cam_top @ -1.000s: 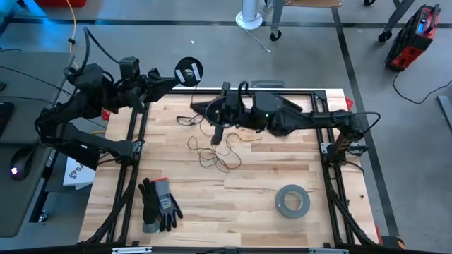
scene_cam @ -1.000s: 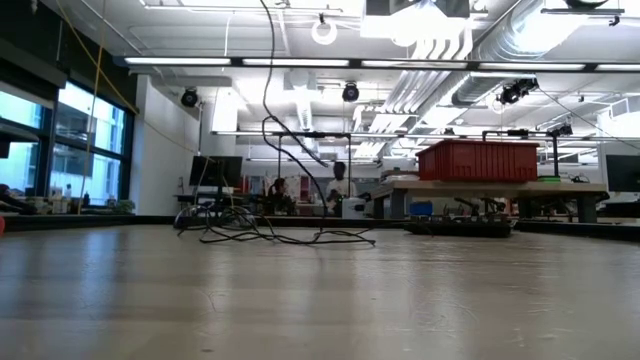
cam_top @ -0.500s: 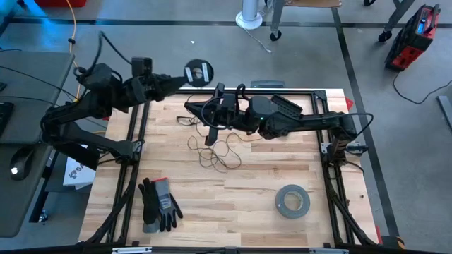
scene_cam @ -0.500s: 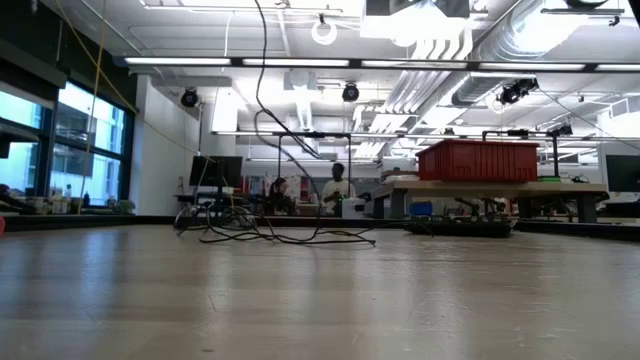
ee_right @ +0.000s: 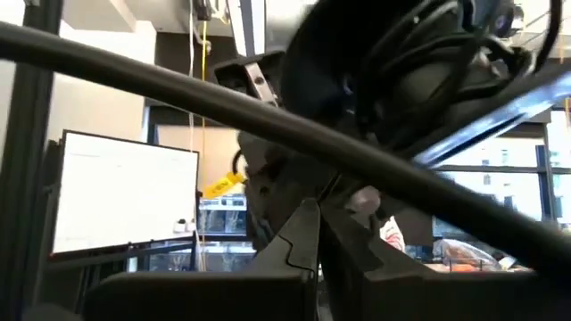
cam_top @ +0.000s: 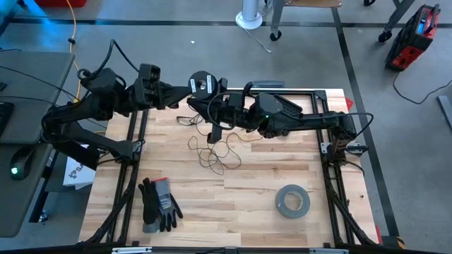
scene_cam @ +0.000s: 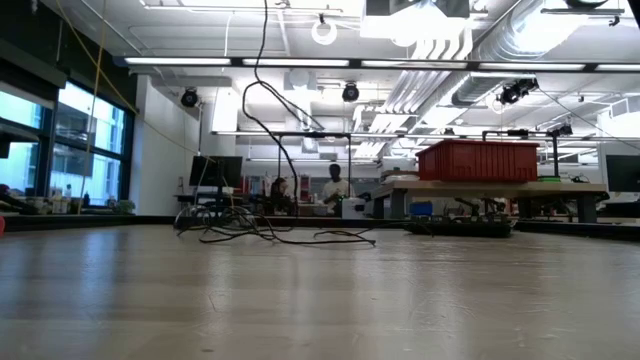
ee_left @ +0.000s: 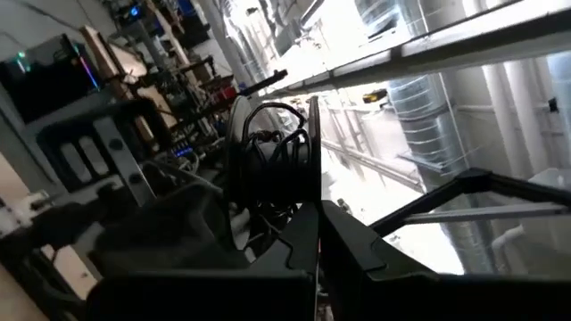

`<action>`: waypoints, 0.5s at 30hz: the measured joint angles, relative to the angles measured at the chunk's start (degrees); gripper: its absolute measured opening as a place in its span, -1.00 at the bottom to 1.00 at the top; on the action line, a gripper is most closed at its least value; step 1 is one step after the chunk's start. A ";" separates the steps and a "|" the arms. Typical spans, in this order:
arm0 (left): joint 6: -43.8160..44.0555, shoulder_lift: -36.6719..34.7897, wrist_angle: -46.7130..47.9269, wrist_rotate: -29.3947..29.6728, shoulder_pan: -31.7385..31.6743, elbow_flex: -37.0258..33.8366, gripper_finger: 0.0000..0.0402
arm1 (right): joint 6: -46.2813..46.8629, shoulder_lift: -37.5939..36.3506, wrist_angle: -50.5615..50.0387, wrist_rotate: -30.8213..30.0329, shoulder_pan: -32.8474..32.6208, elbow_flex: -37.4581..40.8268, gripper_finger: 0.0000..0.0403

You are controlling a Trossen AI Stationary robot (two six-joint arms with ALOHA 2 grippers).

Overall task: Coil cords
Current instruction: Coil the black wire on the black spool

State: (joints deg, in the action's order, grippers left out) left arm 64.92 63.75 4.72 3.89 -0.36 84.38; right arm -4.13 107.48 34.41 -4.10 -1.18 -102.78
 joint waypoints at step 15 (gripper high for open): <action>6.90 -0.44 3.49 -3.53 3.96 0.02 -1.00 | -0.68 -0.02 2.09 0.85 2.02 0.00 -1.00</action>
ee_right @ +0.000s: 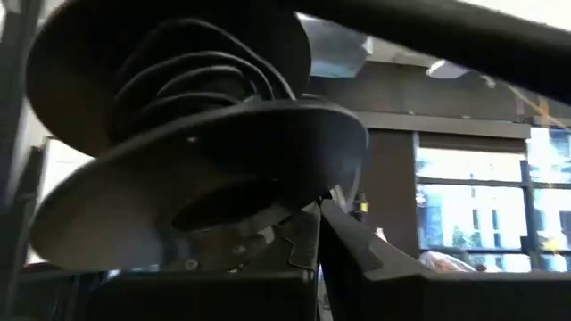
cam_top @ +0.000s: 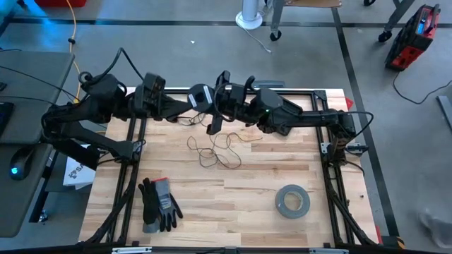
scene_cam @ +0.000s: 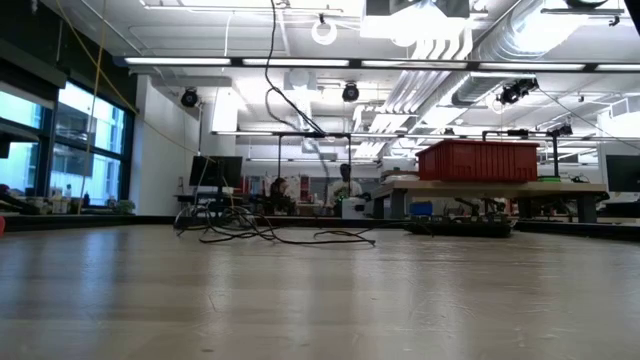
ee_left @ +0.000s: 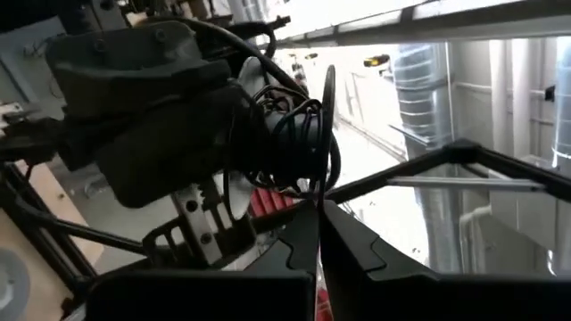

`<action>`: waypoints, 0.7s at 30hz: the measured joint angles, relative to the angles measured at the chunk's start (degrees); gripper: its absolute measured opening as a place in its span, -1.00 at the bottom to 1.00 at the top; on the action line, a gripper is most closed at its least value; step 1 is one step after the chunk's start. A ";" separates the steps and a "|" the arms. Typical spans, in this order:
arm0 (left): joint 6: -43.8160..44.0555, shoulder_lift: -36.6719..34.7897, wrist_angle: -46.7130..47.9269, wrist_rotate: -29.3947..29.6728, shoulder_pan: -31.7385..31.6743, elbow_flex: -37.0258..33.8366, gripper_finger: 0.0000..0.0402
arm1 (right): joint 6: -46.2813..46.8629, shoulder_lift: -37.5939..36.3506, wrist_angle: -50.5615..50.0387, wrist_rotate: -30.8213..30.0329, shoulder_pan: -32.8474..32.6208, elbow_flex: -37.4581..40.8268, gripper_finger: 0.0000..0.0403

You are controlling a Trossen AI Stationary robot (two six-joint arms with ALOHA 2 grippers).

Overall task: Coil cords
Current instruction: Coil the black wire on the black spool

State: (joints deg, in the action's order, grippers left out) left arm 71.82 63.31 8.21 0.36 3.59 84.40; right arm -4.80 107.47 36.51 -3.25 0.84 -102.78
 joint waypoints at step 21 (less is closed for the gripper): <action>1.80 -8.95 20.00 -5.34 -1.16 -0.04 -1.00 | -7.04 -0.03 -2.14 2.80 1.93 0.00 -1.00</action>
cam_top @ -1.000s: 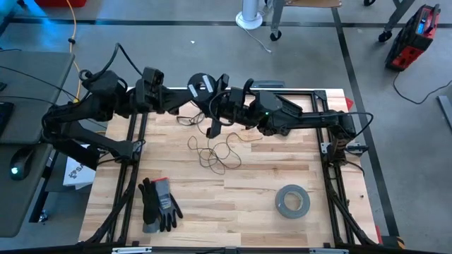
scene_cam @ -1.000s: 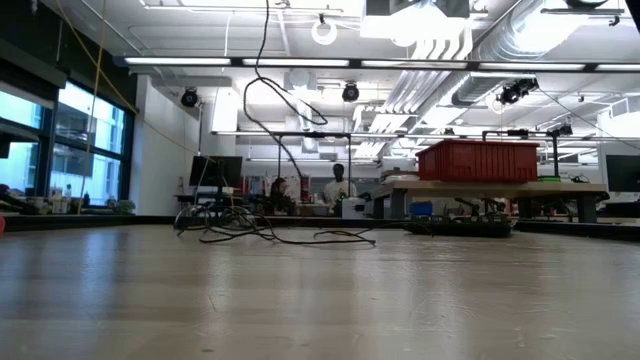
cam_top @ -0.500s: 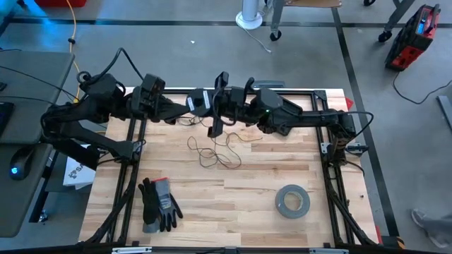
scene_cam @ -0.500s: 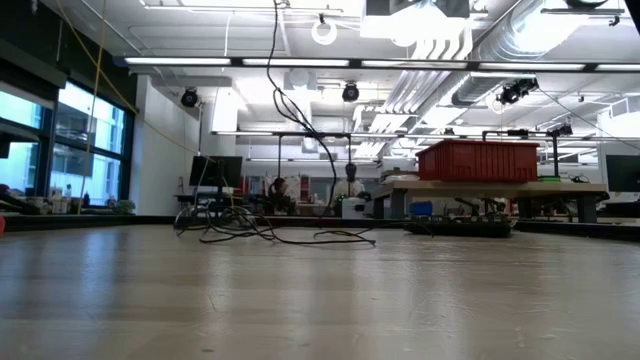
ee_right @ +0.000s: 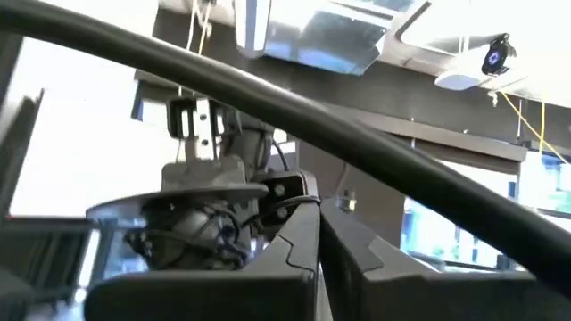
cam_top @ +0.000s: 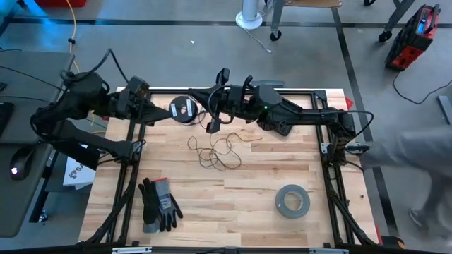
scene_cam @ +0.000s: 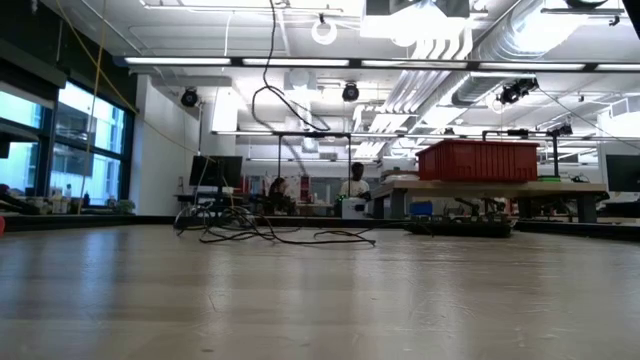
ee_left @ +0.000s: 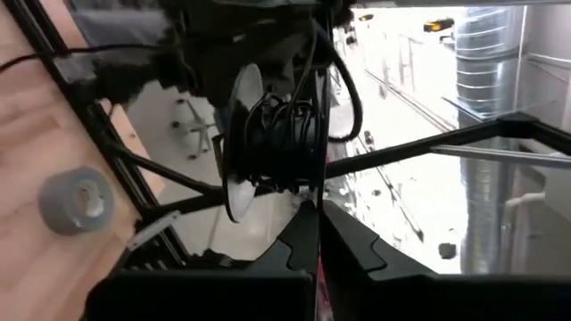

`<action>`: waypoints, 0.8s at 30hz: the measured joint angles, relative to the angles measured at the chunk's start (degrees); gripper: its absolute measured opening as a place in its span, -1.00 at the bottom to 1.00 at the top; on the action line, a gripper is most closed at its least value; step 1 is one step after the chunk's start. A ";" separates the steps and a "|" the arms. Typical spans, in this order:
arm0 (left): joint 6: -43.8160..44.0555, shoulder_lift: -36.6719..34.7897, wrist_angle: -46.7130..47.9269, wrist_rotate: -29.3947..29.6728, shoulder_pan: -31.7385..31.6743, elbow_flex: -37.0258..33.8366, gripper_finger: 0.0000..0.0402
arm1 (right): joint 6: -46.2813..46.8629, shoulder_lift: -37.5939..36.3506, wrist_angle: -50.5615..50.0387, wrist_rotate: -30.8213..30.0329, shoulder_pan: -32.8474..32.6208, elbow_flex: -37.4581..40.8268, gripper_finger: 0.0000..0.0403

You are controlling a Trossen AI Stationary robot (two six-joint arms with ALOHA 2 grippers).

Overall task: Coil cords
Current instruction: Coil the black wire on the black spool

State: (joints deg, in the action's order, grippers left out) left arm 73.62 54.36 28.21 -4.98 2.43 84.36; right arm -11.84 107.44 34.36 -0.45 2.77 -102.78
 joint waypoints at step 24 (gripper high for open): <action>-41.72 -2.16 18.59 12.71 -0.54 0.00 -1.00 | -3.16 -6.08 -30.48 -3.54 2.62 -0.02 -0.56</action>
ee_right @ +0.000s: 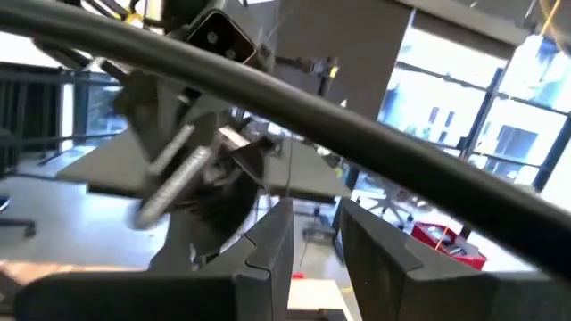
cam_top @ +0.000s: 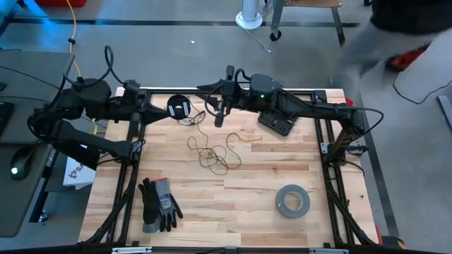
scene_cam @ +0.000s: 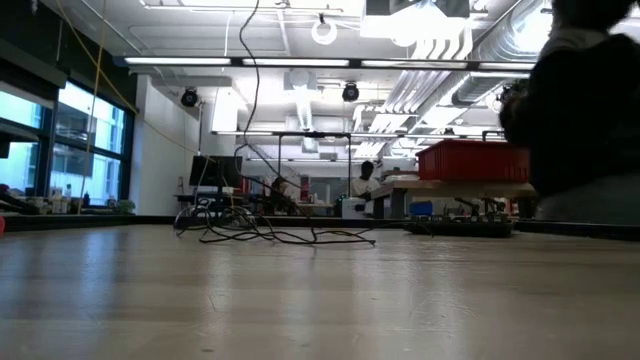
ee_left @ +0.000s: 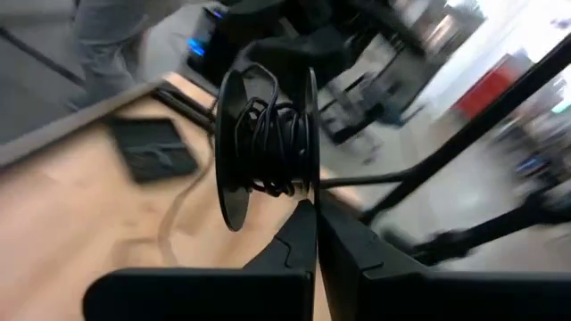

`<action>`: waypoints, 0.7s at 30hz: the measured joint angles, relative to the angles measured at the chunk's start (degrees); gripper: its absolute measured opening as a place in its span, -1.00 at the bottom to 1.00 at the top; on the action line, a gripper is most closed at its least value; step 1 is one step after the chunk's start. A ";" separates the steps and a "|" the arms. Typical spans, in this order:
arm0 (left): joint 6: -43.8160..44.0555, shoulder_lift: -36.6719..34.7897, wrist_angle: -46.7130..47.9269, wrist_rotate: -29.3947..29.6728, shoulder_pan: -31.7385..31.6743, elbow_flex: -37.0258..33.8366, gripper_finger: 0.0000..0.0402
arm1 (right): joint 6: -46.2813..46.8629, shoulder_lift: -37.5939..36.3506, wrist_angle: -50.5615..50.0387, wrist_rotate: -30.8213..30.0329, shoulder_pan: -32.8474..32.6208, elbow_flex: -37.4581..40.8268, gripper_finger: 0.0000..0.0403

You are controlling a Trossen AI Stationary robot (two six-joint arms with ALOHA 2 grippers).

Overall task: Coil cords
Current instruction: Coil the black wire on the black spool

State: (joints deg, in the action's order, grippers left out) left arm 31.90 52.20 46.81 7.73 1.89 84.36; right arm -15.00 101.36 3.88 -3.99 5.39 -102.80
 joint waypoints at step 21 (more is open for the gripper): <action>-32.63 2.17 -7.21 10.90 0.04 0.13 -1.00 | 14.62 -2.14 -18.27 7.13 1.42 0.02 -0.56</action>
State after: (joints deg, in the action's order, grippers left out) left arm -0.73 54.37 39.60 18.63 1.93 84.49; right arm -0.37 99.22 -14.39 3.14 6.81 -102.78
